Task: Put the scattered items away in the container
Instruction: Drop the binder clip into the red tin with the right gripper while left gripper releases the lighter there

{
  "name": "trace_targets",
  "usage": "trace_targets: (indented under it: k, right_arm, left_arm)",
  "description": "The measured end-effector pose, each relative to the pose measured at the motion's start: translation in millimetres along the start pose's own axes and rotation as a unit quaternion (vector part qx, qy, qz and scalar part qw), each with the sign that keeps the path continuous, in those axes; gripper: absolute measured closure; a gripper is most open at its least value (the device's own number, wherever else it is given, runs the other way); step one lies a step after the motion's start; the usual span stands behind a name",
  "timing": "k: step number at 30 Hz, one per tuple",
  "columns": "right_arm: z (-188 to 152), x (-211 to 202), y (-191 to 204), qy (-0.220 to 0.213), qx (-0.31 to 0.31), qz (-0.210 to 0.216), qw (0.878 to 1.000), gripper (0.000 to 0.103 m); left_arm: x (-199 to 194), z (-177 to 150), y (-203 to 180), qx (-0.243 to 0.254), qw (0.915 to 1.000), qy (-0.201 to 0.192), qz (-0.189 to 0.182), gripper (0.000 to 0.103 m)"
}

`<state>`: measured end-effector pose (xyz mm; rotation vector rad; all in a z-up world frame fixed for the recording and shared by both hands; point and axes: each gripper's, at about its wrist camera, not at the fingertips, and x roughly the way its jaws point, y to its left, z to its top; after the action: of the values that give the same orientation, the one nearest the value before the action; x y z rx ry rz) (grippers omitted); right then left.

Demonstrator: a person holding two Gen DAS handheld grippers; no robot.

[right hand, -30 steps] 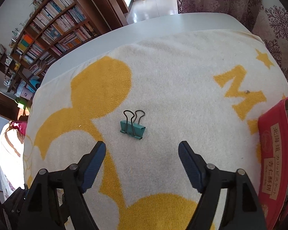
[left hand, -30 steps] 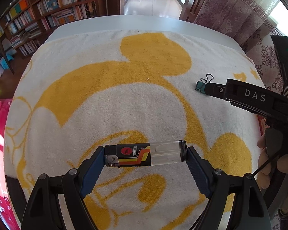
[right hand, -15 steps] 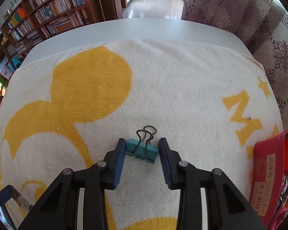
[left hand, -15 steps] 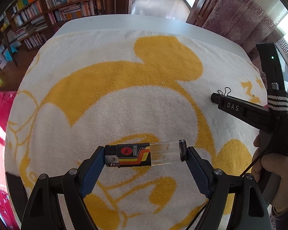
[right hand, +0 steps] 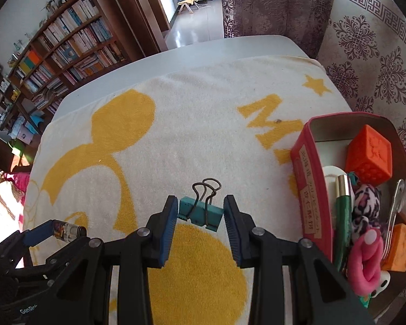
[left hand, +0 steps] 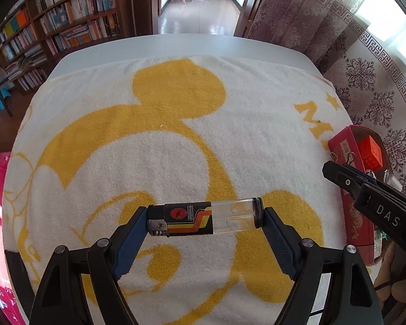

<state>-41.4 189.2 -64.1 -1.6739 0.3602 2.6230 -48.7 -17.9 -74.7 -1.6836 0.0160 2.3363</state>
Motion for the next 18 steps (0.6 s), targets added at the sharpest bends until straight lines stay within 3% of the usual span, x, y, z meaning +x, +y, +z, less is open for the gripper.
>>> trace_targets:
  k: [11, 18]
  right_arm:
    - [-32, -83, -88, -0.058, 0.047, -0.01, 0.997, 0.065]
    - [-58, -104, -154, -0.062, 0.091, -0.034, 0.993, 0.065]
  left_arm:
    - [-21, -10, -93, 0.058, 0.9979, -0.017, -0.021, 0.018]
    - [-33, -12, -154, 0.094, 0.9945, -0.03, -0.037, 0.018]
